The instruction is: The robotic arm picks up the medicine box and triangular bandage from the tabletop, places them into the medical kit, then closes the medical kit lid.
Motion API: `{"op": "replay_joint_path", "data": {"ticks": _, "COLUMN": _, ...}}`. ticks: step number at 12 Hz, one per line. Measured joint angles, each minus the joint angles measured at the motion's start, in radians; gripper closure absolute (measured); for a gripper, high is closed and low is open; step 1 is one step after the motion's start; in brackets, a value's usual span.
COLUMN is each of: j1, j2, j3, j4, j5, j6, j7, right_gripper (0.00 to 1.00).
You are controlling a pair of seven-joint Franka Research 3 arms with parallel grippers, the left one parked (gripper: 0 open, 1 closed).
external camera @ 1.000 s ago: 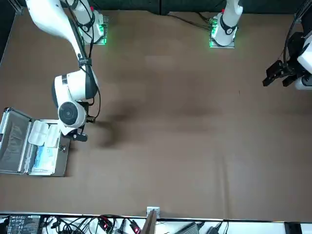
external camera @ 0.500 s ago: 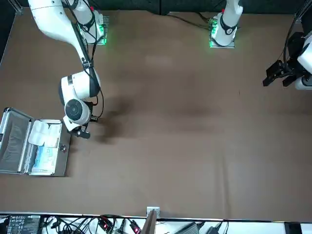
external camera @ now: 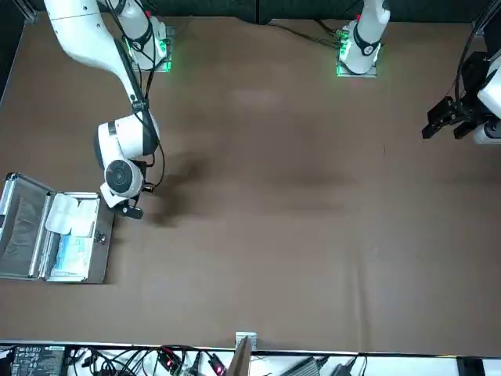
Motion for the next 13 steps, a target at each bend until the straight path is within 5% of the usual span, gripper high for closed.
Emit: {"op": "replay_joint_path", "data": {"ticks": 13, "j1": -0.006, "j2": 0.043, "j3": -0.010, "j4": -0.007, "j5": -0.067, "j6": 0.005, "j7": 0.003, "right_gripper": 0.61}}
